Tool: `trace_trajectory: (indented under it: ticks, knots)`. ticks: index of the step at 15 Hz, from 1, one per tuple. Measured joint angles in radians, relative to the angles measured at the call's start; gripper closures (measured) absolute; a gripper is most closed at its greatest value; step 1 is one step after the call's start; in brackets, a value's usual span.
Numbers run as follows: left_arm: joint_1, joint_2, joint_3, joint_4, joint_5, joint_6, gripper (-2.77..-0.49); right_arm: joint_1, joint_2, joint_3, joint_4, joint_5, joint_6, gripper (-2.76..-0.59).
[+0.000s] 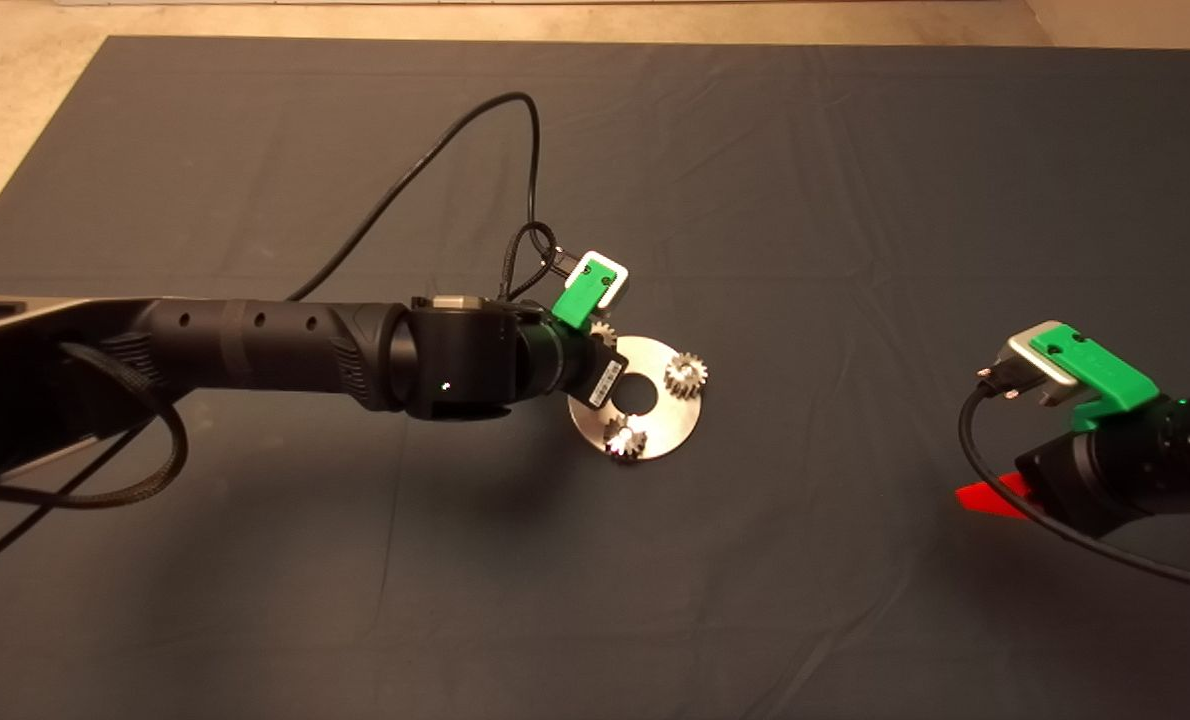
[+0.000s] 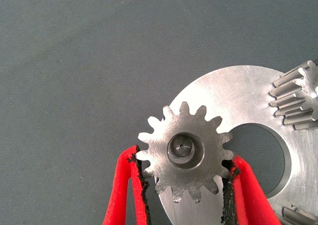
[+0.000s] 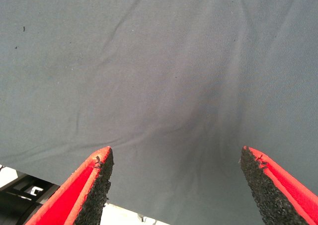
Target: Install three planetary gears onto the carrier pins
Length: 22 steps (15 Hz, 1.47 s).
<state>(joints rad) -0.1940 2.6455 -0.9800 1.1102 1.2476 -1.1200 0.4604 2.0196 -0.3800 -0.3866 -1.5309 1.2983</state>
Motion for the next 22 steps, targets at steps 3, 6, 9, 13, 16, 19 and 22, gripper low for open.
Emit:
trace_trajectory:
  ticks: [3,6,9,13,16,19,22]
  knots:
    - [0.0,0.0,0.0,0.0,-0.003,0.0,-0.55,0.0,0.0,0.0,0.0,0.0,0.0,-1.89]
    - [0.004,0.0,0.0,0.002,-0.004,0.0,-0.55,0.0,0.0,0.0,0.0,0.0,0.0,-1.89]
    - [0.005,0.006,0.0,0.007,0.003,0.0,-0.55,0.0,0.0,0.0,0.001,0.0,0.0,-1.89]
    - [0.005,0.009,0.0,0.008,0.007,-0.012,-0.55,0.0,0.0,0.0,0.001,0.0,0.0,-1.89]
    - [0.005,0.009,0.0,0.008,0.006,-0.012,-0.55,0.0,0.0,0.0,0.001,0.0,0.0,-1.89]
    - [0.005,0.009,0.0,0.008,0.007,-0.012,-0.55,0.0,0.0,0.0,0.001,0.0,0.0,-1.89]
    - [0.006,0.014,0.0,0.012,0.009,-0.012,-0.55,0.0,0.0,0.0,0.001,0.0,0.0,-1.89]
